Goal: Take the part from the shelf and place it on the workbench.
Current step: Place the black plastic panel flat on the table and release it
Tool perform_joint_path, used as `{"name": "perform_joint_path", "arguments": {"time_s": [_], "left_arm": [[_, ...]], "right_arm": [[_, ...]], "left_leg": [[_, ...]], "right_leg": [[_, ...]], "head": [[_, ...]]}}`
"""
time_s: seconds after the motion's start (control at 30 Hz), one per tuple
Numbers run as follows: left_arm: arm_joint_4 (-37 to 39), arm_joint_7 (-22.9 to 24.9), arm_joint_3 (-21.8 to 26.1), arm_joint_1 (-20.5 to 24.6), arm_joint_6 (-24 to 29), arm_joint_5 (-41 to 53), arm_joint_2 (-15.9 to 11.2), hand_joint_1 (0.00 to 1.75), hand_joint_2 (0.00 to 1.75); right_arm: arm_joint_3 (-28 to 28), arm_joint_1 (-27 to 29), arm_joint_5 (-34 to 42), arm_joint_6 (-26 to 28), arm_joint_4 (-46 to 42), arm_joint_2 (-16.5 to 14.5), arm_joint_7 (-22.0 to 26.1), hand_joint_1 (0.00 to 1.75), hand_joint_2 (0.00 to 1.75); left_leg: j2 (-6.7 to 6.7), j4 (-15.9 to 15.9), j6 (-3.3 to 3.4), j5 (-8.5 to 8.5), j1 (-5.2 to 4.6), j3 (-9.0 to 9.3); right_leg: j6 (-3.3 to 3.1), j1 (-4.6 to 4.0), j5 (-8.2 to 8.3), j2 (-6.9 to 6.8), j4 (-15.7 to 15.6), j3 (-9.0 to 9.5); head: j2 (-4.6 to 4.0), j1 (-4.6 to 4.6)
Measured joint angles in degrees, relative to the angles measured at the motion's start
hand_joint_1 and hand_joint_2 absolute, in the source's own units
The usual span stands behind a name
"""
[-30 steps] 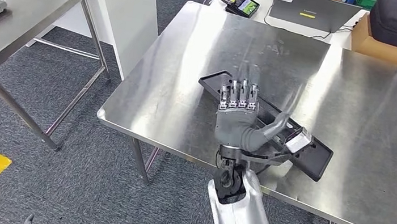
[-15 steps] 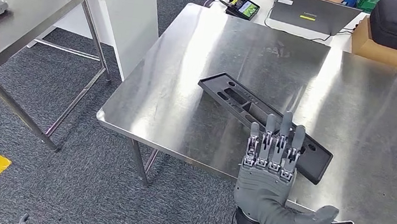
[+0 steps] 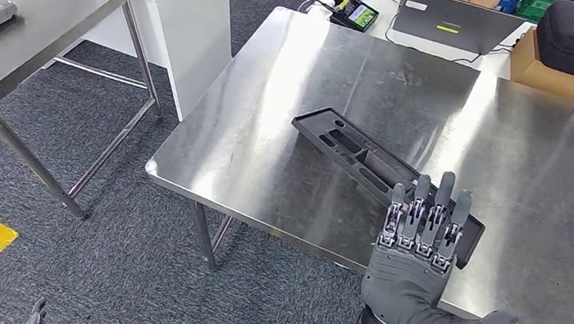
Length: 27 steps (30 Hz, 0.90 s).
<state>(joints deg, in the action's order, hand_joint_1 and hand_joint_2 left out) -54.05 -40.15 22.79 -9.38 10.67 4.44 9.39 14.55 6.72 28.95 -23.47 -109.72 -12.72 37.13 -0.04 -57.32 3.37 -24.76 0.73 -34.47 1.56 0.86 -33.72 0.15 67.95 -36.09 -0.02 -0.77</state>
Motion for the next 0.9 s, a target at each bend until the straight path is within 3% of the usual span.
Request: {"name": "perform_joint_path", "arguments": {"time_s": [0.03,0.07,0.1,0.17,0.23,0.3,0.37,0.43,0.5,0.53,0.57,0.6,0.63,0.7,0.73,0.8,0.87,0.9], "left_arm": [[0.00,0.00,-0.13,0.12,0.00,-0.03,-0.02,0.00,0.00],[0.00,0.00,-0.25,0.17,0.00,-0.05,-0.03,0.00,0.00],[0.01,0.00,-0.39,0.19,0.00,-0.07,-0.04,0.00,0.00],[0.02,0.00,-0.78,0.24,0.07,-0.10,-0.06,0.00,0.00],[0.02,0.00,-1.00,0.31,0.31,-0.21,-0.14,0.00,0.00],[0.02,0.00,-1.09,0.40,0.63,-0.43,-0.21,0.00,0.00],[0.07,0.01,-1.16,0.43,0.87,-0.69,-0.21,0.00,0.00],[0.11,0.01,-1.20,0.40,1.07,-0.82,-0.21,0.00,0.00],[0.11,0.01,-1.20,0.39,1.24,-0.85,-0.22,0.00,0.00],[0.14,0.01,-1.20,0.40,1.31,-0.87,-0.22,0.00,0.00],[0.17,0.02,-1.19,0.39,1.36,-0.89,-0.23,0.00,0.00],[0.21,0.02,-1.19,0.39,1.39,-0.90,-0.24,0.00,0.00],[0.25,0.02,-1.20,0.39,1.40,-0.90,-0.24,0.00,0.00],[0.25,0.01,-1.20,0.46,1.42,-0.90,-0.26,0.00,0.00],[0.25,0.01,-1.20,0.50,1.44,-0.90,-0.28,0.00,0.00],[0.24,0.01,-1.20,0.49,1.52,-0.90,-0.31,0.00,0.00],[0.25,0.00,-1.16,0.40,1.64,-0.88,-0.26,0.00,0.00],[0.25,-0.01,-1.15,0.41,1.70,-0.85,-0.21,0.00,0.00]], "right_arm": [[-0.08,0.13,-0.03,0.18,-0.02,0.03,0.01,0.00,0.00],[-0.14,0.24,-0.03,0.26,-0.03,0.04,0.01,0.00,0.00],[-0.19,0.30,-0.04,0.36,-0.03,0.05,0.01,0.00,0.00],[-0.26,0.31,-0.10,0.75,-0.04,0.07,0.01,0.00,0.00],[-0.34,0.32,-0.09,1.44,-0.04,0.03,-0.10,0.00,0.00],[-0.51,0.26,0.26,2.04,0.03,0.00,-0.40,0.00,0.00],[-0.73,0.07,0.80,2.33,0.29,-0.02,-0.75,0.00,0.00],[-0.95,-0.18,1.19,2.40,0.70,-0.06,-0.98,0.00,0.00],[-1.17,-0.31,1.36,2.42,1.21,-0.09,-1.08,0.00,0.00],[-1.28,-0.32,1.40,2.43,1.49,-0.09,-1.12,0.00,0.00],[-1.39,-0.32,1.43,2.44,1.76,-0.09,-1.16,0.00,0.00],[-1.49,-0.32,1.46,2.44,1.99,-0.09,-1.19,0.00,0.00],[-1.57,-0.33,1.49,2.46,2.16,-0.09,-1.20,0.00,0.00],[-1.68,-0.36,1.55,2.57,2.42,-0.09,-1.26,0.00,0.00],[-1.72,-0.41,1.58,2.65,2.53,-0.09,-1.34,0.00,0.00],[-1.76,-0.52,1.67,2.82,2.85,-0.09,-1.51,0.00,0.00],[-1.82,-0.58,1.75,3.00,3.19,-0.05,-1.58,0.00,0.00],[-1.85,-0.60,1.79,3.17,3.35,-0.02,-1.61,0.00,0.00]], "left_leg": [[0.06,-0.01,-0.07,0.07,0.02,-0.14],[0.12,-0.02,-0.18,0.18,0.04,-0.31],[0.16,-0.03,-0.37,0.33,0.10,-0.47],[0.15,-0.12,-0.94,0.67,0.27,-0.72],[0.04,-0.30,-1.75,1.01,0.28,-0.88],[-0.10,-0.49,-2.46,1.30,0.22,-0.98],[-0.13,-0.94,-2.93,0.97,0.63,-1.27],[-0.10,-3.99,-3.26,-2.39,1.03,-2.50],[-0.10,-10.87,-3.43,-7.79,1.04,-4.71],[-0.11,-14.17,-3.44,-9.59,1.01,-5.52],[-0.11,-16.02,-3.34,-10.23,0.99,-5.56],[-0.11,-15.82,-3.13,-9.76,0.96,-4.56],[-0.11,-13.52,-2.80,-8.54,0.88,-2.51],[-0.14,-5.71,-1.91,-6.24,0.51,3.03],[-0.14,-2.70,-1.58,-5.60,0.22,4.96],[-0.12,-0.36,-1.26,-5.32,-0.36,6.16],[0.01,0.15,-0.85,-4.47,-0.55,5.81],[0.14,0.53,-0.53,-3.87,-0.45,5.48]], "right_leg": [[0.03,0.09,-1.35,0.00,3.38,-1.38],[0.31,0.18,-1.71,-0.01,4.86,-1.83],[0.79,0.32,-1.13,-0.02,3.99,-1.05],[1.87,0.86,1.31,-0.15,-3.57,3.55],[2.03,0.80,3.45,-0.01,-9.76,7.34],[1.19,0.37,4.18,0.32,-10.63,7.57],[0.15,0.61,4.41,0.33,-10.75,6.93],[-1.02,0.61,5.10,0.19,-10.82,6.40],[-2.01,0.07,5.89,0.03,-10.76,5.63],[-2.30,-0.22,6.28,-0.03,-10.72,5.17],[-2.46,-0.50,6.65,-0.07,-10.68,4.65],[-2.51,-0.75,6.99,-0.08,-10.64,4.22],[-2.48,-0.95,7.24,-0.08,-10.63,3.90],[-2.30,-1.25,7.67,-0.09,-10.61,3.58],[-2.06,-1.31,7.89,-0.13,-10.60,3.48],[-1.37,-1.21,8.39,-0.22,-10.59,3.32],[-0.63,-1.04,8.64,-0.22,-10.38,3.09],[-0.46,-1.07,8.01,-0.19,-9.63,2.54]], "head": [[0.00,-0.03],[0.00,-0.03],[0.00,-0.07],[0.00,-0.12],[0.00,-0.14],[0.00,-0.06],[0.00,0.10],[0.00,0.25],[0.00,0.35],[0.00,0.39],[0.00,0.39],[0.00,0.39],[0.00,0.38],[0.00,0.36],[0.00,0.33],[0.00,0.41],[0.00,0.53],[0.00,0.50]]}}
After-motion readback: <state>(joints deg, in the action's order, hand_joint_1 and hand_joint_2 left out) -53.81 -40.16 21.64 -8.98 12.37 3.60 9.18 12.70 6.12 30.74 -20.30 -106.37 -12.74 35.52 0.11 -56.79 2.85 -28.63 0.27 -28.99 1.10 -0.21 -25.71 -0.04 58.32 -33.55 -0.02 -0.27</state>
